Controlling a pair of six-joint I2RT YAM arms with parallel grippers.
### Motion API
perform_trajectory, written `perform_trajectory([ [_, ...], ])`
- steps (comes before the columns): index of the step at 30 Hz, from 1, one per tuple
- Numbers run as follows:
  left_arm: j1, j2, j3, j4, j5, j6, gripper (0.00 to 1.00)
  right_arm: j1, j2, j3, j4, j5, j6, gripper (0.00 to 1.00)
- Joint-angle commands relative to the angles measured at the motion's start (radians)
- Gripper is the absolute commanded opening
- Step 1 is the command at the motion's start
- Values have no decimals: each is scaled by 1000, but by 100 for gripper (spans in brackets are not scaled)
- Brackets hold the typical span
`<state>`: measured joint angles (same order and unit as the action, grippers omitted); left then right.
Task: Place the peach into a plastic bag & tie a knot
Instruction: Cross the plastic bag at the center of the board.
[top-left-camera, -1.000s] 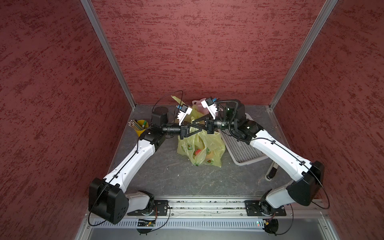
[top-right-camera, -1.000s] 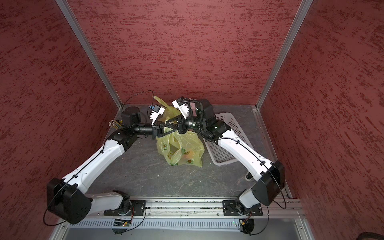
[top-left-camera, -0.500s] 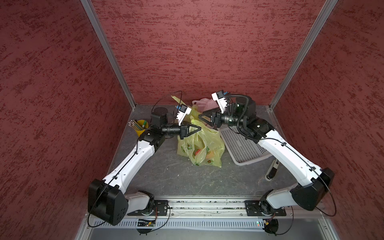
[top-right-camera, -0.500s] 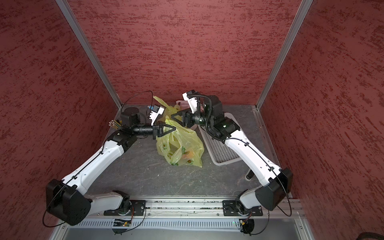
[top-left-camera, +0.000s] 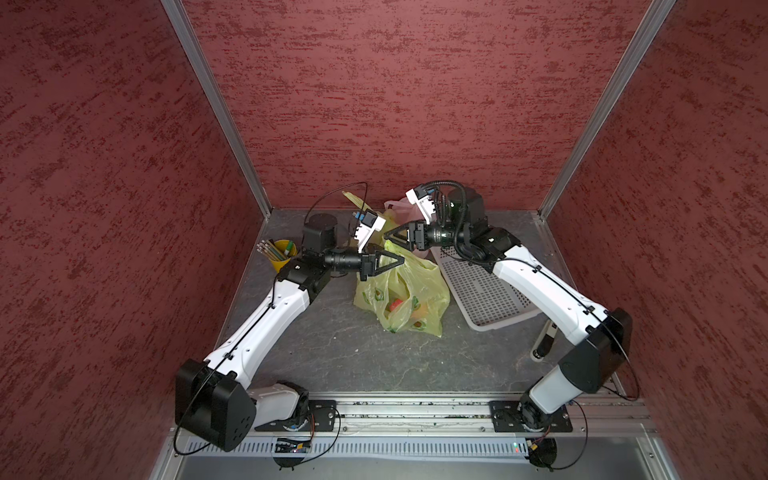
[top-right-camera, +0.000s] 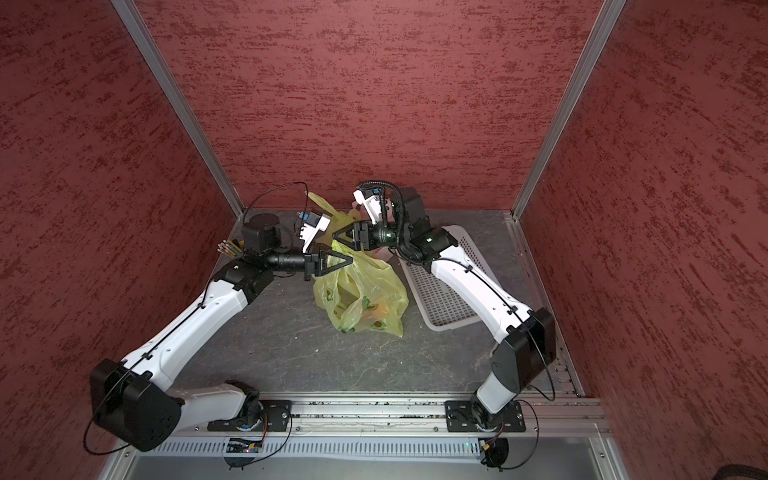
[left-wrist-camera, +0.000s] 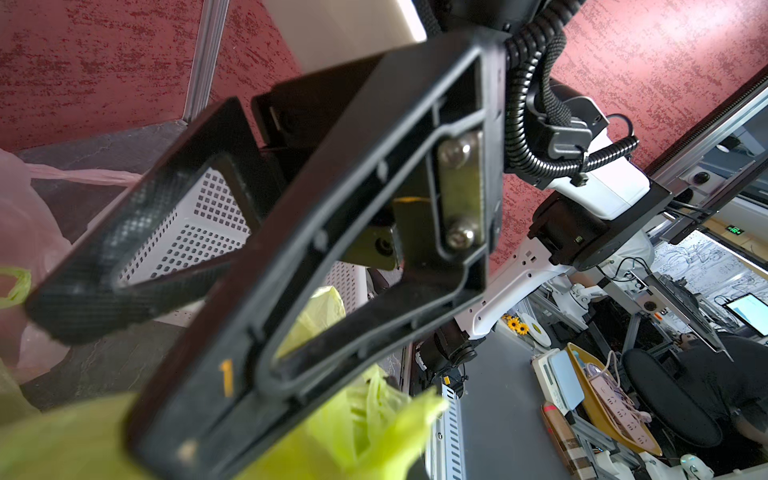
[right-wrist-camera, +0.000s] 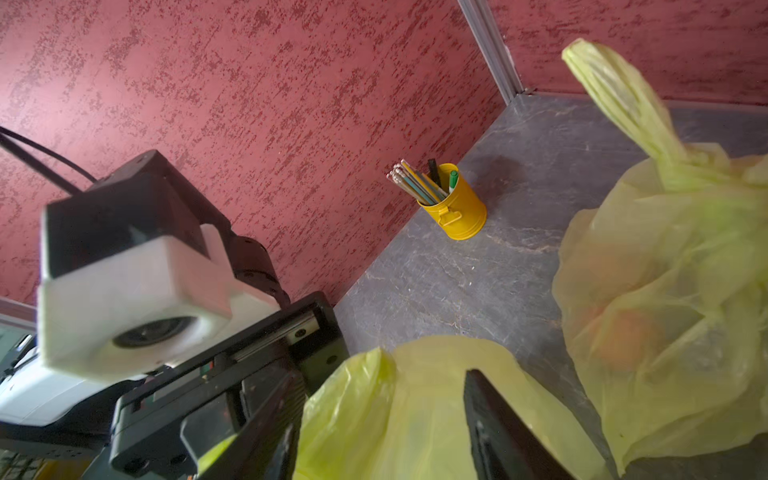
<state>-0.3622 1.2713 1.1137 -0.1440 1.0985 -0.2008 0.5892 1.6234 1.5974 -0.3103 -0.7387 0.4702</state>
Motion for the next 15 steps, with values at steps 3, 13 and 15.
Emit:
perform_trajectory([
  [3, -7, 12, 39, -32, 9, 37, 0, 3, -23, -25, 106, -141, 63, 48],
  [13, -8, 13, 35, -56, -8, 46, 0, 3, -77, -53, 176, -174, 98, 0],
  [15, -5, 13, 32, -66, -15, 52, 0, 3, -89, -50, 183, -167, 100, 0],
])
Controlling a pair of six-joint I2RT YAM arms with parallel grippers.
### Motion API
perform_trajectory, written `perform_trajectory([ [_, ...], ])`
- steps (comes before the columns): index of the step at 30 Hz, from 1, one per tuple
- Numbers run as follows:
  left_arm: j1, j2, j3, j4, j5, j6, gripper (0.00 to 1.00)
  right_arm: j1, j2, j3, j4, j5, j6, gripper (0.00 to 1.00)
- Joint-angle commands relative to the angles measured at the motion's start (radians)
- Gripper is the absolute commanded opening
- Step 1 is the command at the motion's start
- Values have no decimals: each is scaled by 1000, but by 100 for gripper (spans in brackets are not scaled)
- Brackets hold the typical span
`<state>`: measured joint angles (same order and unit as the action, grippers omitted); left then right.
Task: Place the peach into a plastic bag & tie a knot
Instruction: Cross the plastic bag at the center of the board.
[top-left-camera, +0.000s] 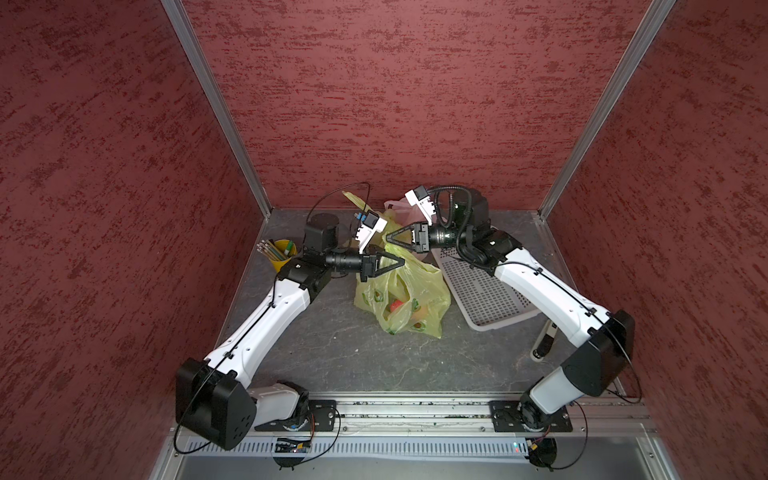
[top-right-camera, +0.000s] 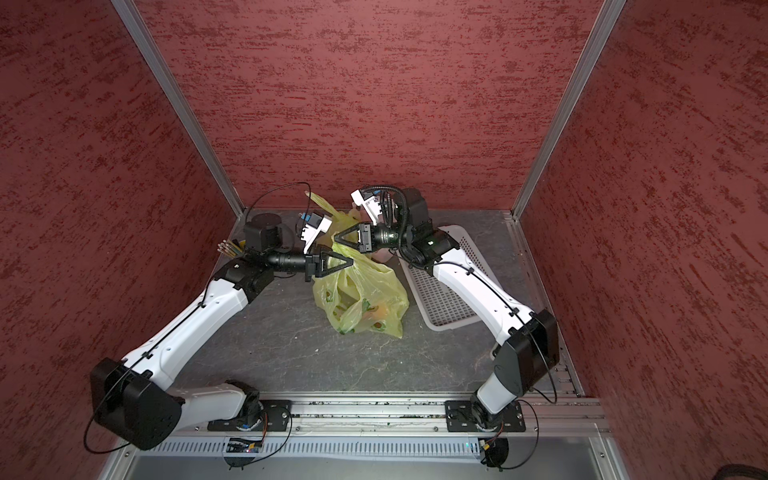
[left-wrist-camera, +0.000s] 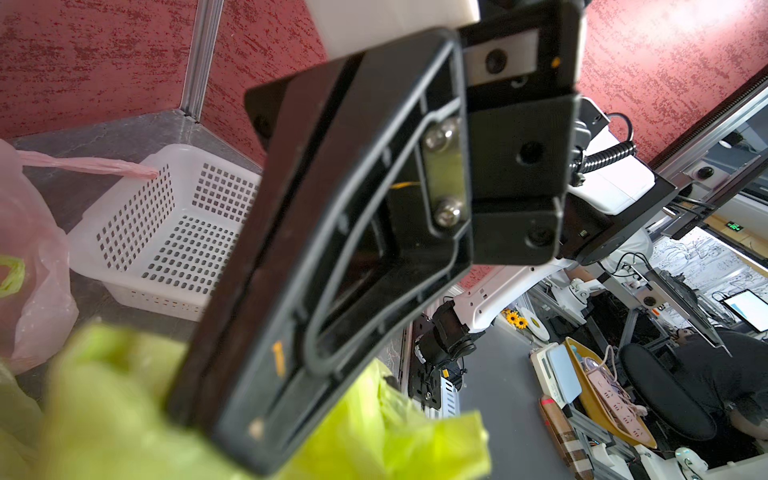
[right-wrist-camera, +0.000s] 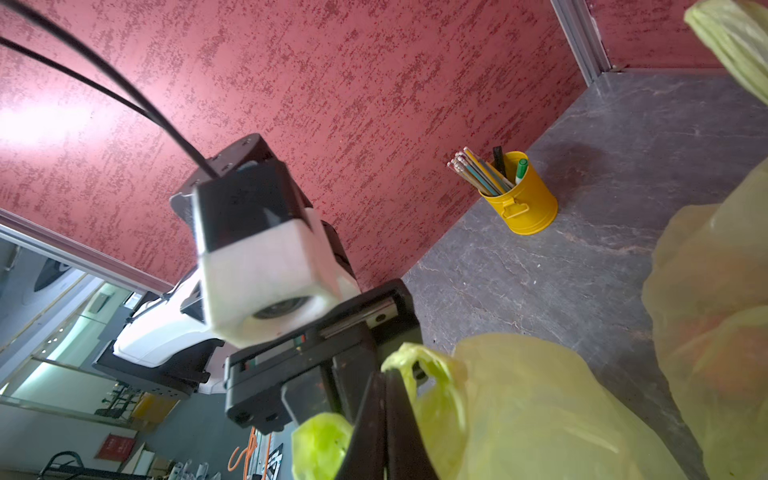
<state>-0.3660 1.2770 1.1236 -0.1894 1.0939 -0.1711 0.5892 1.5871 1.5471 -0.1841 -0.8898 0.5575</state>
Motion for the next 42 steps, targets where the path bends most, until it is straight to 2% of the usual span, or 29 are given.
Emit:
perform_trajectory([
  [1, -2, 7, 22, -26, -15, 24, 0, 3, -60, 1, 56, -8, 12, 0],
  [9, 22, 2, -19, 28, -20, -26, 2, 0, -103, 0, 48, 29, -7, 0],
  [20, 44, 5, -63, 68, -18, -77, 13, -7, -168, -36, 66, 109, -27, 0],
  [22, 44, 1, -72, 78, -20, -82, 11, -6, -168, -37, 63, 109, -27, 0],
  [25, 44, -12, -82, 96, -19, -82, 1, -7, -159, -33, 54, 96, -35, 0],
  [26, 44, -17, -82, 99, -15, -80, 1, -6, -156, -29, 36, 110, -42, 15],
  [27, 44, -21, -81, 98, -13, -78, 0, -6, -153, -23, 14, 143, -50, 34],
  [28, 44, -21, -79, 94, -12, -76, 1, -6, -150, -17, -3, 176, -57, 47],
  [30, 45, -23, -73, 90, -4, -73, 1, -7, -139, 3, -42, 219, -69, 64],
  [33, 43, -27, -66, 87, 0, -72, 1, -6, -63, 45, -85, 215, -68, 70],
  [42, 37, -26, -57, 87, 8, -67, 0, -6, 53, 92, -87, 165, -51, 69],
])
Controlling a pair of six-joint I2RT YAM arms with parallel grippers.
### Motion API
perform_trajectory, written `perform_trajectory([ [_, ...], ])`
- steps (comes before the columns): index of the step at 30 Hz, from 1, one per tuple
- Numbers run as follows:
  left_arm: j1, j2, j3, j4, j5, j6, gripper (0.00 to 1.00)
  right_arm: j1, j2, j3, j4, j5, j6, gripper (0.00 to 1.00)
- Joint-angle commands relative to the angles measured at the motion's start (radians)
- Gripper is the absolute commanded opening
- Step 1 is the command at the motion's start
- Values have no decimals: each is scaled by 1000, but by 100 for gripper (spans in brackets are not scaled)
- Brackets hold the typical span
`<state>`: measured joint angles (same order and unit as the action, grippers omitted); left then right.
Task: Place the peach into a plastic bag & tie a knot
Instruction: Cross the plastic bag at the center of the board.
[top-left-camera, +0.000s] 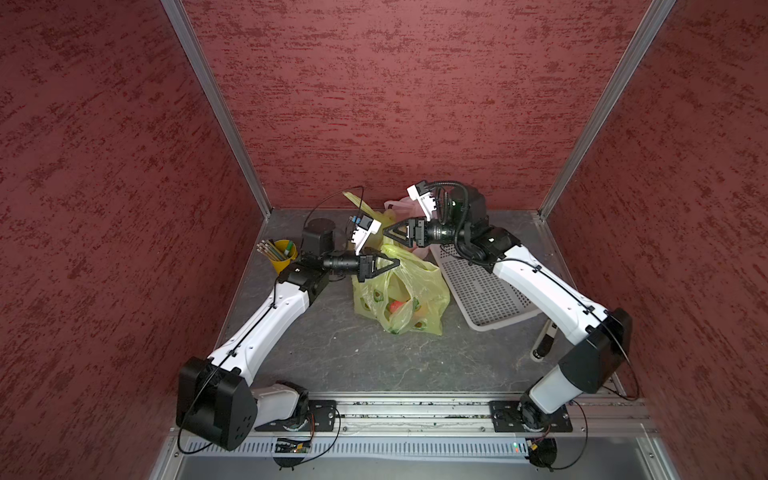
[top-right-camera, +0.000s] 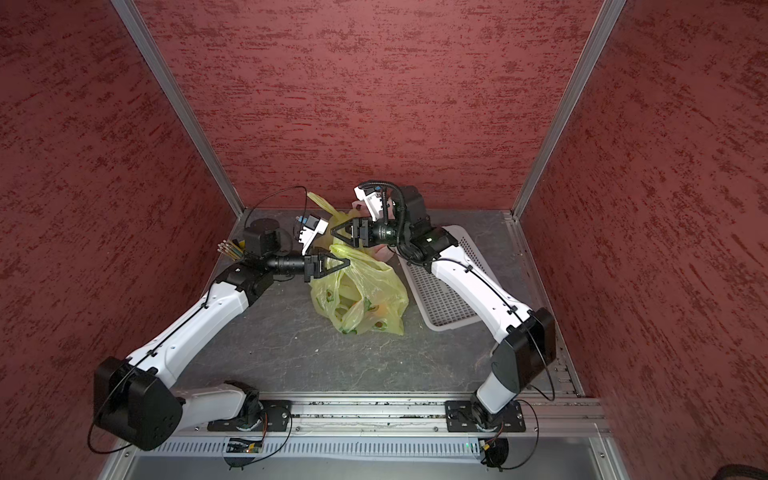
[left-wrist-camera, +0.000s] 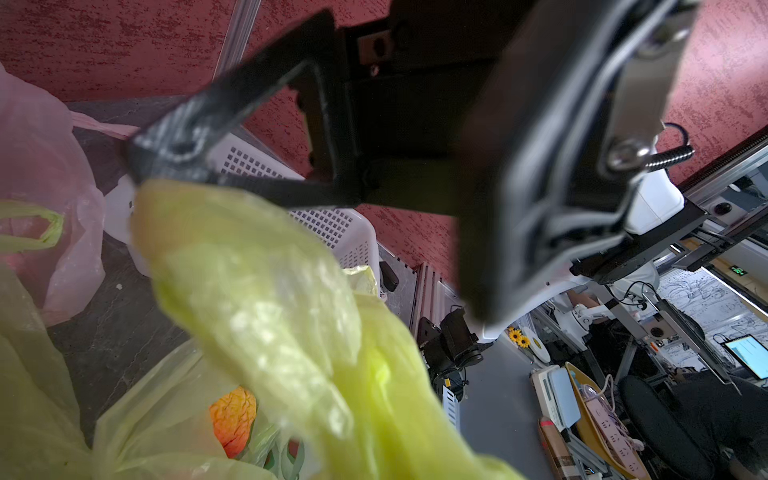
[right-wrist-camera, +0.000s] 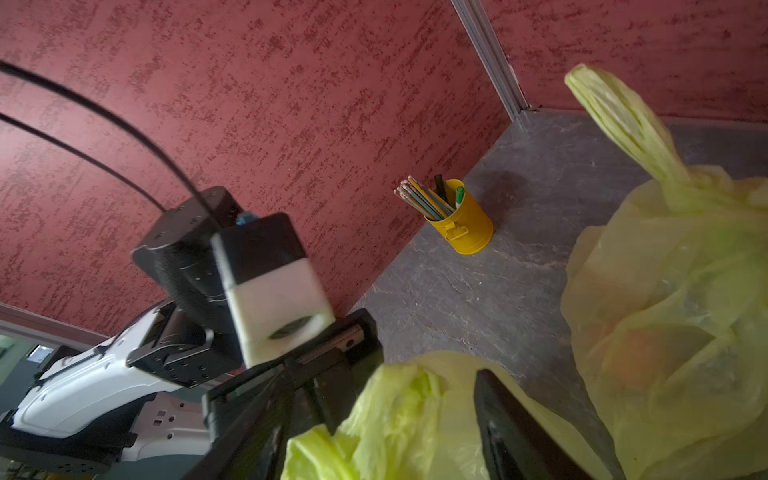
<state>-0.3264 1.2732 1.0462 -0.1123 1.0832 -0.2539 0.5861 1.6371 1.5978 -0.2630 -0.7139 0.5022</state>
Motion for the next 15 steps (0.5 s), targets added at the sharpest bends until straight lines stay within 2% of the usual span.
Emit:
perform_trajectory([
  [1, -2, -22, 22, 11, 21, 16, 0, -4, 6, 37, 2, -23, 10, 67],
  [3, -5, -20, 24, 14, 24, 19, 0, -3, 11, 25, 31, -60, 27, 64],
  [6, -8, -15, 25, 13, 26, 20, 0, -2, 5, -8, 106, -112, 71, 50],
  [11, -7, -8, 18, 30, 8, -5, 2, -2, -19, -38, 155, -119, 99, 11],
  [13, -3, -3, 12, 43, -8, -30, 4, -2, -32, -43, 153, -100, 96, 0],
  [15, 4, 0, 2, 62, -39, -63, 7, -3, -49, -52, 149, -78, 93, 0],
])
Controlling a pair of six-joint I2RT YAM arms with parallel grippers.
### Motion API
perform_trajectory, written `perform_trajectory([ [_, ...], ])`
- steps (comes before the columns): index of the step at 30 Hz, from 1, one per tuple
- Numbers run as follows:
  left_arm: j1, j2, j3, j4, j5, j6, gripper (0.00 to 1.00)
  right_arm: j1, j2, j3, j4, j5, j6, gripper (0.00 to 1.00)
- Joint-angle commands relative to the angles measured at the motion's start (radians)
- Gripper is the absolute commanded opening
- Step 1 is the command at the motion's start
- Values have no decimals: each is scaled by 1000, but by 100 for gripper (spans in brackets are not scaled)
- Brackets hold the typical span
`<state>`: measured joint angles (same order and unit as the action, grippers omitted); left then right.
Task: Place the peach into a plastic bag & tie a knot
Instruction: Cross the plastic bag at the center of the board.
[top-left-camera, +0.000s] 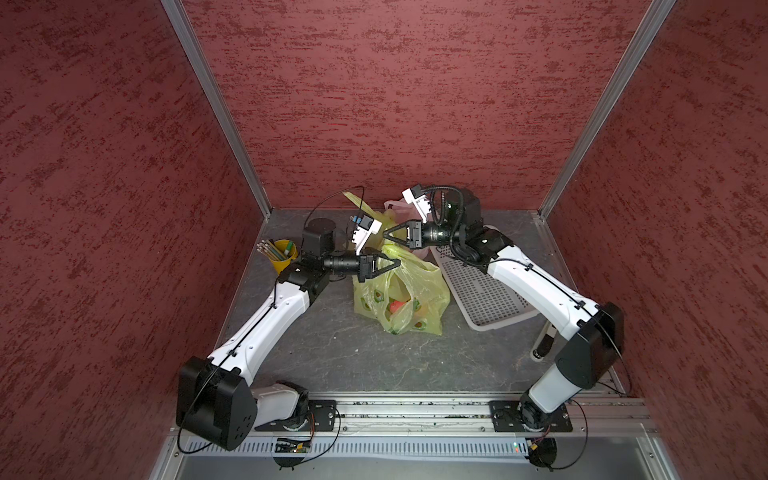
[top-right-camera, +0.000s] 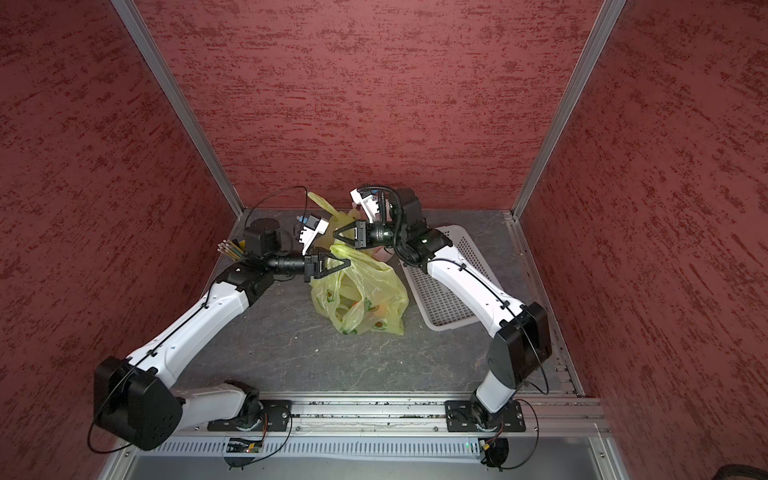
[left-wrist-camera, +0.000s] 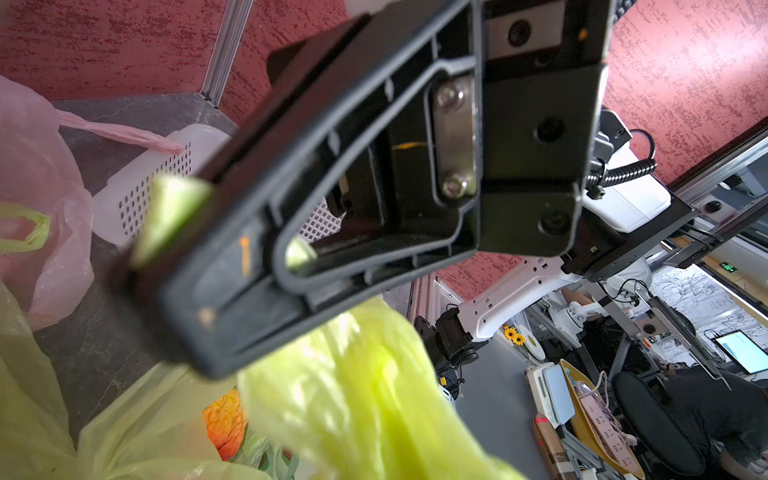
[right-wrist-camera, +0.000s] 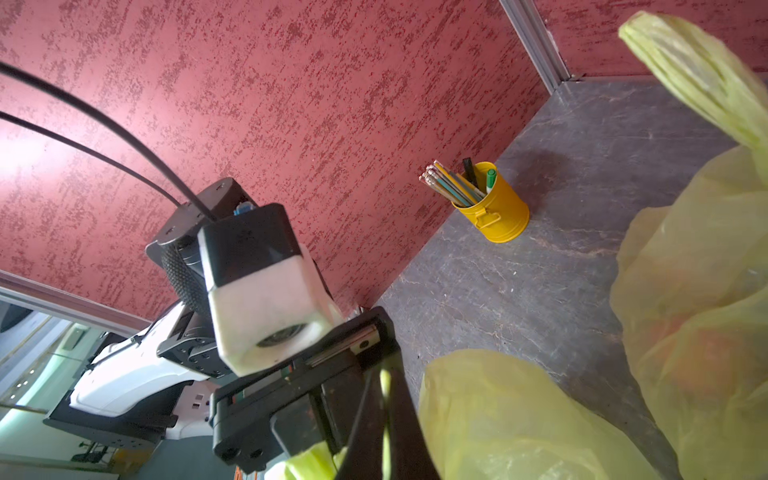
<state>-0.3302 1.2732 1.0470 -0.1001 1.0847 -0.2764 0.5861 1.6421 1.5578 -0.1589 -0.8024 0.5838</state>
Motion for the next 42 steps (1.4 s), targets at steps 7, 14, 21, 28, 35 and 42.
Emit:
perform_trajectory([
  [7, 15, 24, -28, 92, -127, -130, 11, -4, -105, -51, 38, 90, -13, 0],
  [14, 16, 43, -42, 63, -154, -138, 13, -3, -138, -53, -10, 180, -54, 0],
  [21, 18, 51, -69, 82, -156, -151, 13, -3, -163, -49, -49, 267, -82, 0],
  [28, 18, 49, -74, 88, -175, -156, 4, -2, -199, -103, -47, 255, -69, 0],
  [35, 19, 58, -74, 83, -195, -160, 0, 5, -342, -262, 19, 245, -17, 0],
  [42, 11, 52, -73, 80, -240, -165, 0, 89, -378, -411, 115, 192, 41, 0],
])
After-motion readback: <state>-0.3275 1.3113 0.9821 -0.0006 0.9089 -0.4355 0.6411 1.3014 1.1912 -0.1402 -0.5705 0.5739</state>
